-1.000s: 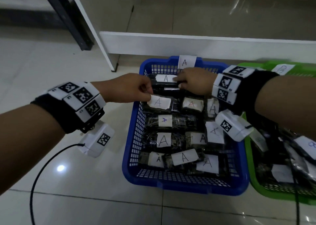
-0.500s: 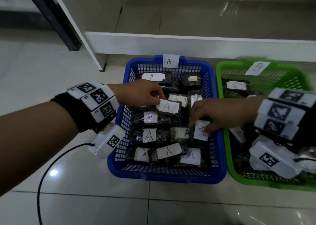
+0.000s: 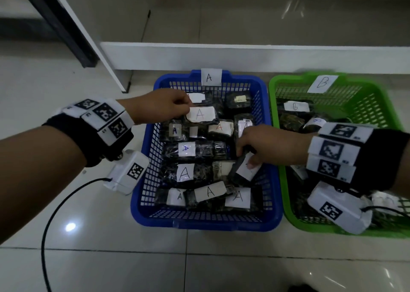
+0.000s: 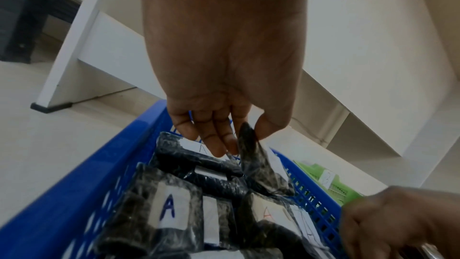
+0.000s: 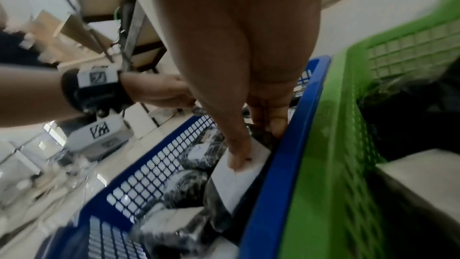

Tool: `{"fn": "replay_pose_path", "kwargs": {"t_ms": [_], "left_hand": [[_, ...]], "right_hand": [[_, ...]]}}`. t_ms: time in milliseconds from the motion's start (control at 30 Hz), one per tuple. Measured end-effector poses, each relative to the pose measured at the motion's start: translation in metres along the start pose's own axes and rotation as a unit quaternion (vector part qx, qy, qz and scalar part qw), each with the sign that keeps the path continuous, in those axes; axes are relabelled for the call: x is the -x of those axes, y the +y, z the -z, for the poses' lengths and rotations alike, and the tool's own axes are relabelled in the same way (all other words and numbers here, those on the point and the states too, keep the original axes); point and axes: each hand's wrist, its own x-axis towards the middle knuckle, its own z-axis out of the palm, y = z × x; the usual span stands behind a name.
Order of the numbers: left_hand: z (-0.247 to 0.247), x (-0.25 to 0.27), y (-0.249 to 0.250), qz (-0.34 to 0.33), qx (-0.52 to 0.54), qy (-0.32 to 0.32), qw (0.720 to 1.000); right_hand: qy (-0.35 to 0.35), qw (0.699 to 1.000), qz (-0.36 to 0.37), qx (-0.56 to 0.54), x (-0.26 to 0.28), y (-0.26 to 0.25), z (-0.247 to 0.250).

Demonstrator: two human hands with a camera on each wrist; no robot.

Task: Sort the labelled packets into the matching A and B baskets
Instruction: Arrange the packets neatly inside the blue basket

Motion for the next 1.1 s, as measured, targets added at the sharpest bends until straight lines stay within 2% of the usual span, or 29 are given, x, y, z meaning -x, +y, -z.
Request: {"fn": "replay_pose_path", "kwargs": {"t_ms": [100,167,267,367,467,567,667,767,867,967,1033,1100], "left_hand": [[-0.001,0.001,0.001,-0.001,0.012,0.001,1.000],[0.001,0.001,0.002,-0.003,0.021,0.009,1.000],[0.003,0.001,0.005,-0.011,0.031,0.018,0.999],[0.002,0.004,0.005,-0.013,0.028,-0.002,1.000],[-0.003,0.007,0.003,-0.020,0.022,-0.023,0.999],[-0.006,0.012,0.004,-0.032,0.007,-0.039,0.999],[-0.005,0.024,0.003,-0.040,-0.025,-0.129,0.990],[-0.011,0.044,0.001,-0.045,-0.097,-0.239,0.965],[-0.027,0.062,-0.005,-0.049,-0.152,-0.260,0.952],[-0.050,0.073,-0.012,-0.050,-0.161,-0.233,0.958],[-0.062,0.077,-0.014,-0.042,-0.114,-0.217,0.969],[-0.071,0.080,-0.012,-0.024,-0.013,-0.193,0.981]], "right_hand": [[0.060,0.991,-0.047,-0.110,0.000,0.005,0.008],[0.045,0.986,-0.062,-0.147,0.001,0.005,0.014],[-0.017,0.998,-0.040,-0.047,0.002,-0.005,0.007],[-0.052,0.995,-0.023,0.085,0.001,-0.018,-0.008],[-0.010,0.983,-0.032,0.182,0.001,-0.019,-0.006],[0.032,0.975,-0.056,0.210,0.002,-0.010,-0.004],[0.021,0.972,-0.050,0.227,0.005,-0.008,-0.012],[0.024,0.967,-0.041,0.248,0.008,-0.009,-0.018],[0.040,0.973,-0.046,0.223,0.009,-0.011,-0.015],[0.070,0.985,0.003,0.156,0.009,-0.022,-0.017],[0.078,0.995,0.050,0.037,0.011,-0.036,-0.019],[0.048,0.995,0.075,-0.056,0.012,-0.049,-0.022]]}}
